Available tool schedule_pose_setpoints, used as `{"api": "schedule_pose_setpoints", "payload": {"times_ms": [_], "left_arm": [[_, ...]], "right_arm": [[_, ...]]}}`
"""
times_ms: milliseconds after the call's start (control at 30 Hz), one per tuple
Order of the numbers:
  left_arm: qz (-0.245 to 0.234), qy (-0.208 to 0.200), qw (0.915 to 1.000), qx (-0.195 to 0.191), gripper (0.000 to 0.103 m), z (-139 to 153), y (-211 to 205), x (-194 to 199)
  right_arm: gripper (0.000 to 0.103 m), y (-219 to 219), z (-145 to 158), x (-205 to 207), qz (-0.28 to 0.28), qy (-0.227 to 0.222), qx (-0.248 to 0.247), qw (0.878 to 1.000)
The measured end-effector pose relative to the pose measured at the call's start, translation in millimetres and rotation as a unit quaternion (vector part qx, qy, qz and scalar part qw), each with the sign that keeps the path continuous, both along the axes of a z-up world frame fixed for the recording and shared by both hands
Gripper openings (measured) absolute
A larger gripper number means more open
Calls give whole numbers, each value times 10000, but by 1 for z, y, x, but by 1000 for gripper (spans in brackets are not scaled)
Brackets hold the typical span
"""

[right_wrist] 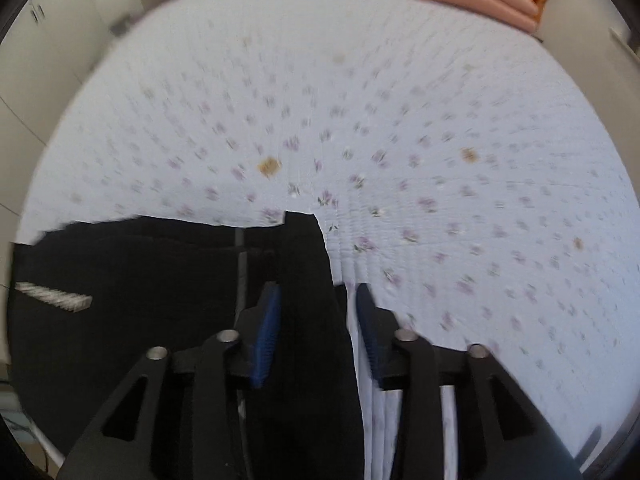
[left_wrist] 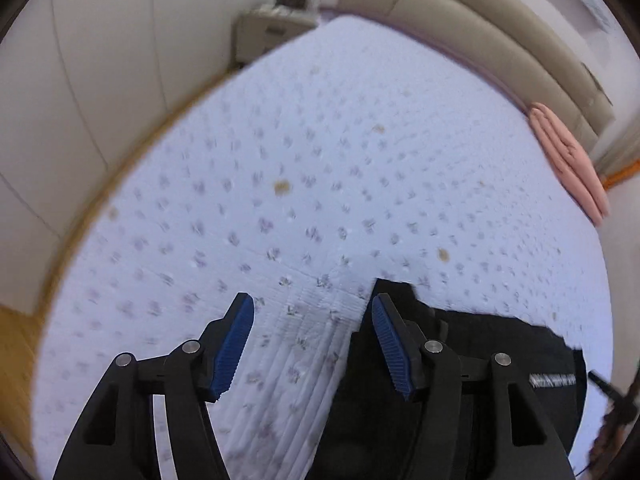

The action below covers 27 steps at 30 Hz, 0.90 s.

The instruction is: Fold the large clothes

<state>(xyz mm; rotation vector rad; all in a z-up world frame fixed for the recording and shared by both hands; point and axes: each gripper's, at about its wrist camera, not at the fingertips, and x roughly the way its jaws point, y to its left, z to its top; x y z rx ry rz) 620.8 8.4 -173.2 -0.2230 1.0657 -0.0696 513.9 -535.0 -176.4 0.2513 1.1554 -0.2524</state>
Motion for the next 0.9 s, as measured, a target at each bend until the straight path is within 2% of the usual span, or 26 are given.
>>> {"api": "schedule_pose_setpoints", "payload": {"times_ms": [67,133,233,333,367,433,467,567,633,733,833,900], "left_arm": [[-264,-86,9996,-27,63,18,-16,-20],[-750,-98,9968,-256,63,28,-49,-53],[-1474,-18,9883,-393,63,22,-113,-103],[-2133,176,9755,-515,63,-2,-172,-137],[-2301,310,9719,-392,63,-18,-189,-143],[-2385,255,9706,189,63,-44,-208,-153],[-2436,266,9686,416,64,-58,-214,-154],[-2319,339,9718,267,65,-71,-213,-147],[-2380,321,9699,394,65,-71,-218,-146],[-2329,414,9709,361,64,-58,-217,-147],[-2202,256,9751,10,64,-32,-203,-149],[-2036,73,9790,-11,64,-21,-194,-152]], "right_arm": [[48,20,20,-15,104,-176,199,9996],[48,53,28,-33,278,-228,605,9975],[48,109,13,-41,721,-91,1043,9919],[47,146,-14,-37,966,119,1038,9898],[47,155,-29,-33,963,262,838,9915],[46,165,-55,-29,1118,499,493,9913],[46,165,-65,-28,1116,558,488,9910],[46,159,-74,-26,1052,522,622,9911],[43,158,-74,-25,1042,516,641,9912],[44,157,-57,-18,1103,650,718,9892],[44,148,-10,-8,1170,-135,791,9899],[44,142,3,12,1080,-379,719,9908]]}}
